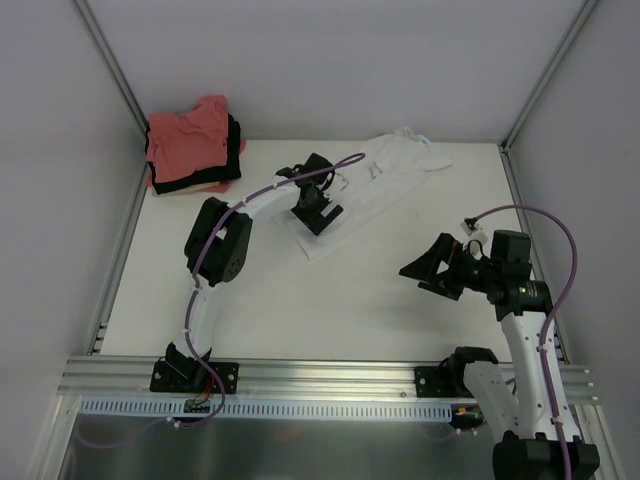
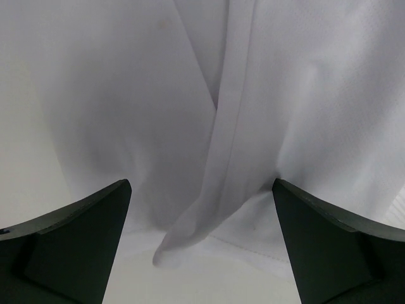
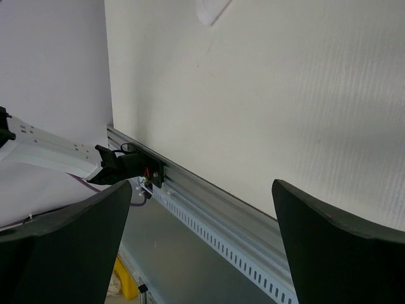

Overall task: Fold and stack the t-shirts
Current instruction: Rotate the tshirt 90 degrees

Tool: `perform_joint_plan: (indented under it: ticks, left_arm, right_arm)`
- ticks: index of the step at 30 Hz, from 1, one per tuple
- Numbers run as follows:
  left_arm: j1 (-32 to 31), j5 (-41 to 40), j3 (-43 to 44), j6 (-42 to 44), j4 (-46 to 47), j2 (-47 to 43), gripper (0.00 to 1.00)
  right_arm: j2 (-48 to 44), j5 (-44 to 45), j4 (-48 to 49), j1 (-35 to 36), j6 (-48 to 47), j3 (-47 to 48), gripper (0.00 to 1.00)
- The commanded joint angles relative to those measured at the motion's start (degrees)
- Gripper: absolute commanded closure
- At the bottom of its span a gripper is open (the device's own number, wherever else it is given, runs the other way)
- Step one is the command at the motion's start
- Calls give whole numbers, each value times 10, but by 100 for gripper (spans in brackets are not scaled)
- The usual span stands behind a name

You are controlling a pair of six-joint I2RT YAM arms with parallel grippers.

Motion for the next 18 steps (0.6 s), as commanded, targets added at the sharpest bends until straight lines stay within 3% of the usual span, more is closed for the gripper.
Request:
perform_joint_plan:
  ticks: [1, 9, 13, 18]
  left_arm:
    - [3, 98, 2, -27, -97, 19, 1]
    - [10, 219, -46, -92, -134, 8, 1]
    - [7, 301, -135, -161, -75, -45, 1]
    - [-18, 329, -287, -233, 11, -113, 1]
  right_arm:
    - [-15, -8, -18, -2, 0, 25, 1]
    - [-50, 4, -36, -4, 8, 24, 0]
    - [-62, 6, -44, -4, 9, 24, 1]
    - [-76, 7, -47, -5, 14, 20, 1]
